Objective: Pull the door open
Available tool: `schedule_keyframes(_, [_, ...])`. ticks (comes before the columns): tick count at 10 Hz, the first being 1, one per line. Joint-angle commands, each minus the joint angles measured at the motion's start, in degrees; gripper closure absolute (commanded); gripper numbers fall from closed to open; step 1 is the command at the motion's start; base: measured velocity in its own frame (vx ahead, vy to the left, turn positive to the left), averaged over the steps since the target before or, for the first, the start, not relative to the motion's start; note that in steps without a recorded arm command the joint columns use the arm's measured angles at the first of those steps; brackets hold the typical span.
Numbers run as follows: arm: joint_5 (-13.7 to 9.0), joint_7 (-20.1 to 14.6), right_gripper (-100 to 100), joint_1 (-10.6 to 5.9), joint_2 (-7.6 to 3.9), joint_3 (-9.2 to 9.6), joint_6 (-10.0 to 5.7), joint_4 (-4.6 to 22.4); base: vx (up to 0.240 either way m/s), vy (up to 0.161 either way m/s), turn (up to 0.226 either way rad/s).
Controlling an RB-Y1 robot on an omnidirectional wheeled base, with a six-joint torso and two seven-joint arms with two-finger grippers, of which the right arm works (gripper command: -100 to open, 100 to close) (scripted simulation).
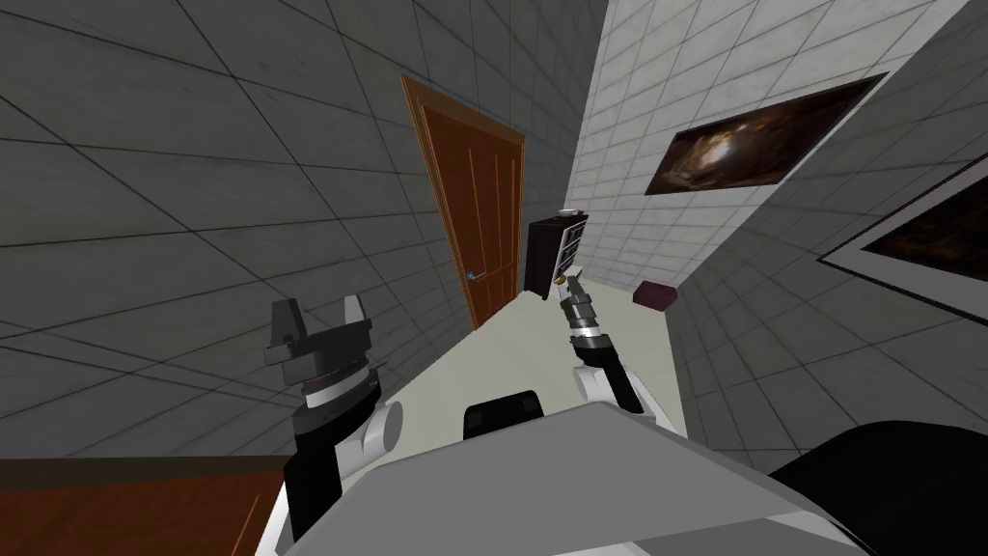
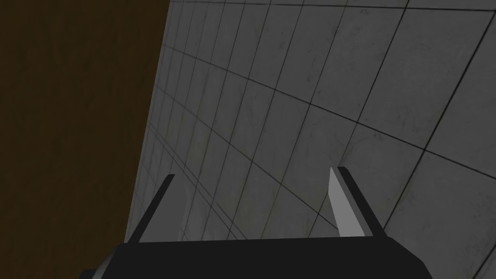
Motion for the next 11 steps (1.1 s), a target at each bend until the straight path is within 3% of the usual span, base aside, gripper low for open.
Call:
schedule_keyframes(1, [-0.2,-0.5,-100,-0.72,-0.60,0.17,-0.74,2.3,0.058,0.008,0.098])
schedule_keyframes(5, [-0.8,-1.6,-100,-2.32,-1.83,0.54,-2.36,7.4,0.114,0.009,0.096])
schedule_keyframes(6, [-1.0,-2.2,-100,-3.17,-2.46,0.74,-3.23,10.1,0.122,0.002,0.154])
schedule_keyframes(11, [-1.9,-3.9,-100,-5.72,-4.28,1.34,-5.83,18.4,0.099,0.005,0.112])
